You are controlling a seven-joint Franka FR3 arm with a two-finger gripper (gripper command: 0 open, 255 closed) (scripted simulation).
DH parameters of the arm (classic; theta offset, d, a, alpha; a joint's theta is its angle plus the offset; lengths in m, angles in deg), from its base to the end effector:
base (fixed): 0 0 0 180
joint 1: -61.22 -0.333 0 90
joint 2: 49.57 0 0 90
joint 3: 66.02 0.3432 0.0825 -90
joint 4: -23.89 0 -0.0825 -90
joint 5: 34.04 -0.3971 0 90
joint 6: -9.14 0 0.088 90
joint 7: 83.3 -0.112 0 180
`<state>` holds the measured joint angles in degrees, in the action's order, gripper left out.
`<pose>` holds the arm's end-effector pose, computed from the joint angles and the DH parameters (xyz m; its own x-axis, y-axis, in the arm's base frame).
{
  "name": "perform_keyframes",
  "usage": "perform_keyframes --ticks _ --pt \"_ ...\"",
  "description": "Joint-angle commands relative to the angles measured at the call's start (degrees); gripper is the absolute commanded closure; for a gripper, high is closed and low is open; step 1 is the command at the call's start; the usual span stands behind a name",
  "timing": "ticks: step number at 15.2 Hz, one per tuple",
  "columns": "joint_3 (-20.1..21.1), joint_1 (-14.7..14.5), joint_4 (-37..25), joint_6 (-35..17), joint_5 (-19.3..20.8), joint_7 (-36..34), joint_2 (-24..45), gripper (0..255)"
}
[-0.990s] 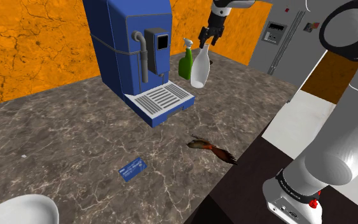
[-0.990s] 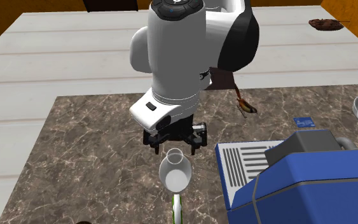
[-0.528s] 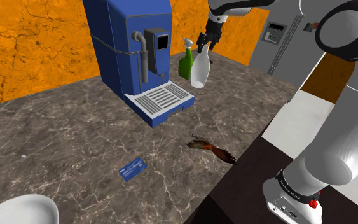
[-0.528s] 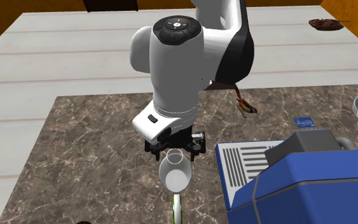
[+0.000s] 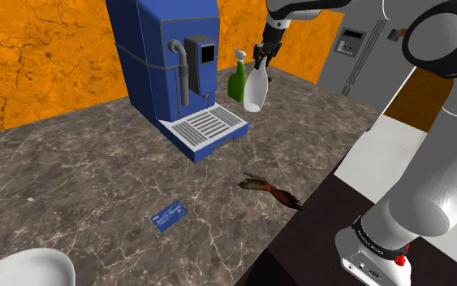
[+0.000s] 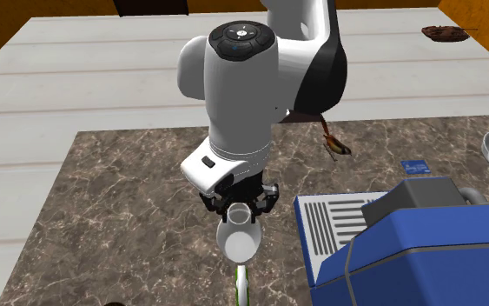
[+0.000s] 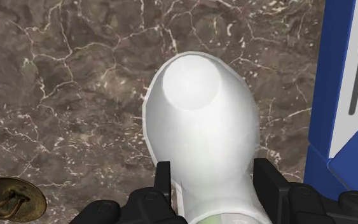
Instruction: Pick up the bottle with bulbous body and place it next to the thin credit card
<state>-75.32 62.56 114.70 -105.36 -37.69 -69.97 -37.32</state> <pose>0.6579 -0.1093 0.5509 0.9788 0.0348 0.2020 0.0316 -0.9993 0.0193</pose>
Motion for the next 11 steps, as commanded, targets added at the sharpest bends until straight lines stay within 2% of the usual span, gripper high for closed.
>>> perform_keyframes --ticks 1,7,11 --pt "0.0 0.0 0.0 0.0 0.0 0.0 0.0 255" --pt "0.0 0.0 0.0 0.0 0.0 0.0 0.1 255" --pt "0.0 0.1 -3.1 3.1 0.0 -0.1 0.1 255"
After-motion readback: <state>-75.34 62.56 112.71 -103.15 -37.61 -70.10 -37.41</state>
